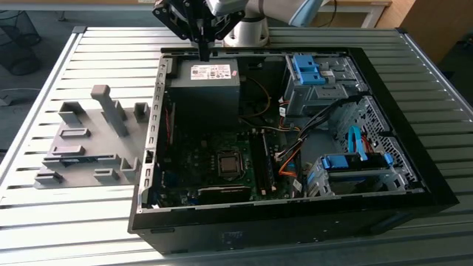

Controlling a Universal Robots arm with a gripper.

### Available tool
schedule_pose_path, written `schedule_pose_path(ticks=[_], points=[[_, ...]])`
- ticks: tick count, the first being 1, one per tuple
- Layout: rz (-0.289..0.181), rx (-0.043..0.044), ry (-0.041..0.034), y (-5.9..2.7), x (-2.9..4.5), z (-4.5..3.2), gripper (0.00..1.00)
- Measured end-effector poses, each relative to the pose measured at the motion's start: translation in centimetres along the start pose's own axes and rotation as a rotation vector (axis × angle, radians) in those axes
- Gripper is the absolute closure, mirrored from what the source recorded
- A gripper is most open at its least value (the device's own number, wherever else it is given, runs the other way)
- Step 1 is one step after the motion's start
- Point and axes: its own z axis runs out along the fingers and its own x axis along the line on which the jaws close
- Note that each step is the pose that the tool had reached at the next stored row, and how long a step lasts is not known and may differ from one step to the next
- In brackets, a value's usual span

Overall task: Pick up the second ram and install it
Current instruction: 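Reach for the second ram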

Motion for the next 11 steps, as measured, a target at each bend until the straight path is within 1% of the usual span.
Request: schedule_pose_path(ticks=[11], points=[[0.000, 0.0000, 0.0000, -0.05, 0.66, -0.01, 0.89]])
